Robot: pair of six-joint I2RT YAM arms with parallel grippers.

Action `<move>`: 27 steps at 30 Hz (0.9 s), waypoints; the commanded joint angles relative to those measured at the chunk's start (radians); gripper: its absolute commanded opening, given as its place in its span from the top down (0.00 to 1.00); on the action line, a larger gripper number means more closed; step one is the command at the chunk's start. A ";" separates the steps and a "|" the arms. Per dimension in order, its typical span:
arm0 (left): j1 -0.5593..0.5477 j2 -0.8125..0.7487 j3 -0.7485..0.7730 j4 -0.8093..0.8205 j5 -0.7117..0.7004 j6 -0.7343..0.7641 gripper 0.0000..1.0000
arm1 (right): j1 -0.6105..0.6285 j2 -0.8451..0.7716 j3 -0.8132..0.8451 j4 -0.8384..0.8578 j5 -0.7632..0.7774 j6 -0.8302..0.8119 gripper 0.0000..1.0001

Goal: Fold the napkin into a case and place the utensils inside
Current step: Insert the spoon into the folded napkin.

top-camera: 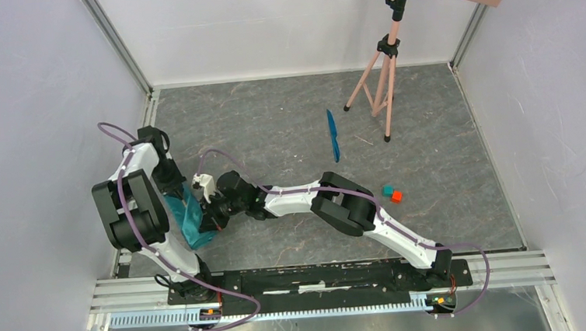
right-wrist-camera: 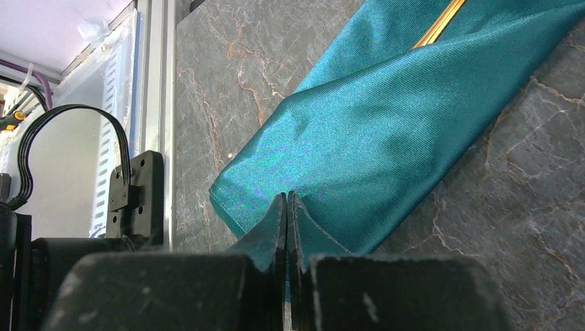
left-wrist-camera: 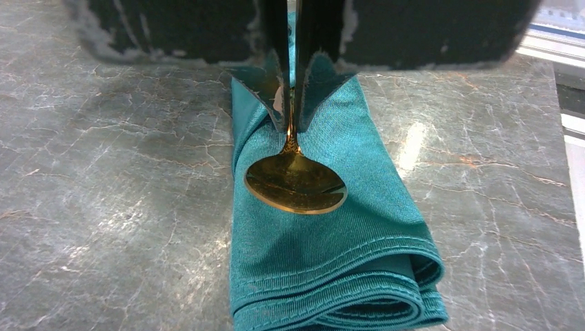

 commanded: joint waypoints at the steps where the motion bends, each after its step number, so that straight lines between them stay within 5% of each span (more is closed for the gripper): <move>1: 0.005 0.026 -0.005 -0.024 0.026 -0.032 0.98 | 0.011 0.008 0.043 0.003 0.017 -0.023 1.00; 19: 0.005 0.056 -0.005 -0.032 0.057 -0.052 0.96 | 0.016 0.009 0.052 -0.004 0.024 -0.027 1.00; 27: 0.003 0.040 -0.019 -0.027 0.046 -0.058 0.88 | 0.019 0.010 0.056 -0.006 0.026 -0.029 1.00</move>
